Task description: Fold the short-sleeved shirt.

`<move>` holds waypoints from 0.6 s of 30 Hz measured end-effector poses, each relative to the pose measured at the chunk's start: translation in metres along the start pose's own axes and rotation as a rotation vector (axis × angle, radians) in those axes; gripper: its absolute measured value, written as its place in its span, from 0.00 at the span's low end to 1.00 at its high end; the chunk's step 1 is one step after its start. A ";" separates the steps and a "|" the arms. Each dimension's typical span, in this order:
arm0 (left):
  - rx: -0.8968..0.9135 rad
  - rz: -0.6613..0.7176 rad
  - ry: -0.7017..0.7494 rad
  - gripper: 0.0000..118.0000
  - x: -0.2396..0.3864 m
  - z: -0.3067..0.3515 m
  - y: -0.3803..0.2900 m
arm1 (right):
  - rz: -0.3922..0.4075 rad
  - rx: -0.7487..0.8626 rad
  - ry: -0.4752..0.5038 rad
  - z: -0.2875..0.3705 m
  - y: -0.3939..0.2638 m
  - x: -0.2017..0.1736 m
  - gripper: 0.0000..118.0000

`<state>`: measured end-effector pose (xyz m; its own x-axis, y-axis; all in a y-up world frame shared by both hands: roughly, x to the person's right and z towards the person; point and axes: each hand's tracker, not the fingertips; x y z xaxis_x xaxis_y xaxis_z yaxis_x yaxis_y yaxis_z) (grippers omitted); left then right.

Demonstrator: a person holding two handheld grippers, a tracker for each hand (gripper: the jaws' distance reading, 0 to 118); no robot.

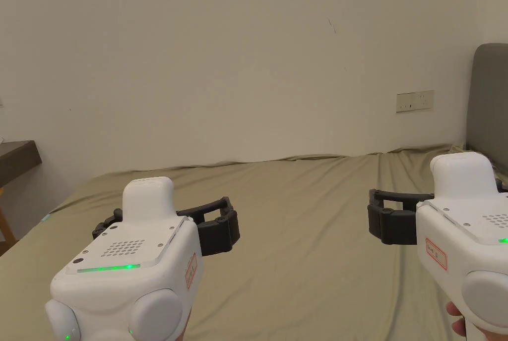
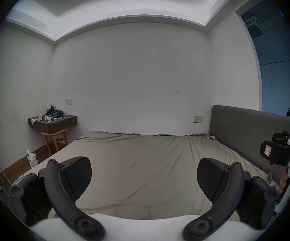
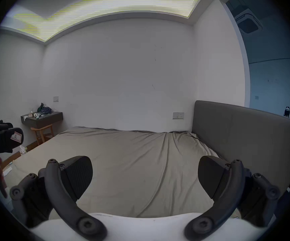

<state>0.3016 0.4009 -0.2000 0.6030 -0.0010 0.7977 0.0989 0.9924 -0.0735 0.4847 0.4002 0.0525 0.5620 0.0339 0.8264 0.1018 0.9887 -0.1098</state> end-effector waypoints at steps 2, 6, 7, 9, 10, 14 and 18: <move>0.000 0.001 -0.002 1.00 0.000 0.000 0.001 | -0.004 -0.001 -0.004 -0.001 0.000 0.000 1.00; 0.005 -0.003 -0.005 1.00 0.002 0.001 0.002 | -0.011 0.001 0.000 0.000 0.000 0.003 1.00; 0.005 -0.004 -0.005 1.00 0.002 0.001 0.003 | -0.011 0.002 0.000 0.000 0.001 0.003 1.00; 0.003 -0.005 -0.009 1.00 0.003 0.001 0.003 | -0.007 0.003 -0.003 0.001 0.001 0.002 1.00; 0.002 -0.004 -0.009 1.00 0.003 0.001 0.002 | -0.006 0.004 -0.005 0.001 0.002 0.002 1.00; -0.001 -0.001 -0.010 1.00 0.003 0.000 0.002 | -0.002 0.006 -0.003 0.000 0.002 0.001 1.00; -0.002 0.000 -0.015 1.00 0.002 0.000 0.003 | -0.002 0.010 0.003 0.000 0.003 0.001 1.00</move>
<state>0.3030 0.4037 -0.1984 0.5913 0.0008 0.8064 0.1005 0.9921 -0.0747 0.4849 0.4030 0.0529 0.5641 0.0317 0.8251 0.0948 0.9902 -0.1028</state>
